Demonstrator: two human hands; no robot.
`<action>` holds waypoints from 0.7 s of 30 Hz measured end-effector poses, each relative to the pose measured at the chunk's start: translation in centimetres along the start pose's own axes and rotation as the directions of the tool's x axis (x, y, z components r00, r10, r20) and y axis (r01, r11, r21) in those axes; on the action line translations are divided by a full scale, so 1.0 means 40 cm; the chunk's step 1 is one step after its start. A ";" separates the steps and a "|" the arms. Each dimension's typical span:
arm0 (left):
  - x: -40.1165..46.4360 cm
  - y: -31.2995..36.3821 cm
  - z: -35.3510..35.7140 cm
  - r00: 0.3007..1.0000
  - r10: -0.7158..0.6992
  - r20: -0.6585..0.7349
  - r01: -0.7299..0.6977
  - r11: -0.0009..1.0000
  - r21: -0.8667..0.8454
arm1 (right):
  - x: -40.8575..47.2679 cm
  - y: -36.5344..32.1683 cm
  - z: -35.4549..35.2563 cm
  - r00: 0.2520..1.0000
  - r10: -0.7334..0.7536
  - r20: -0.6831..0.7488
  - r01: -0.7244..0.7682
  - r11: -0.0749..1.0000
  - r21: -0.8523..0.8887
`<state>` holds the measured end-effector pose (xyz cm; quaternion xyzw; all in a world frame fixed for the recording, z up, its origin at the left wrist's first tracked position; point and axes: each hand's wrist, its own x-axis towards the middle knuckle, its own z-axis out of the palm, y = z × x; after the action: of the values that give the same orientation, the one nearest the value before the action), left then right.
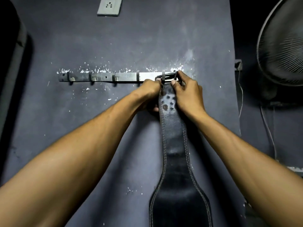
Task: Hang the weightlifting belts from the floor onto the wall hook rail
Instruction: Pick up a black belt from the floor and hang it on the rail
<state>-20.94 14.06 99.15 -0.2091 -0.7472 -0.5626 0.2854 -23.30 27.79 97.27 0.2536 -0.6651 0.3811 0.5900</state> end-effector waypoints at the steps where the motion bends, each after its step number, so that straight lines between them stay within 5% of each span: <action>1: -0.013 -0.014 0.002 0.999 0.029 -0.021 -0.028 0.999 0.034 | -0.024 0.002 -0.007 1.000 0.012 0.006 -0.012 0.999 0.038; 5: -0.022 -0.094 0.009 0.982 0.177 -0.069 -0.176 0.984 0.016 | -0.076 0.002 -0.004 0.984 0.168 -0.062 -0.153 0.969 0.195; 8: -0.065 -0.161 0.023 0.976 0.206 -0.072 -0.213 0.972 -0.101 | -0.148 0.010 0.006 0.959 0.284 -0.019 -0.279 0.952 0.126; 11: -0.086 -0.215 0.046 0.962 0.247 -0.118 -0.261 0.957 -0.125 | -0.202 0.003 0.025 0.960 0.277 0.048 -0.278 0.960 0.016; 16: -0.097 -0.228 0.063 0.934 0.260 -0.244 -0.289 0.954 -0.087 | -0.210 -0.019 0.057 0.943 0.332 0.013 -0.332 0.939 0.089; 21: -0.187 -0.262 0.055 0.969 0.235 -0.076 -0.246 0.941 -0.231 | -0.305 -0.015 0.023 0.902 0.410 0.135 -0.431 0.872 0.231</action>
<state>-22.39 13.32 86.21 -0.3182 -0.6363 -0.6139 0.3422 -21.22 25.32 85.44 0.1917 -0.6733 0.5719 0.4277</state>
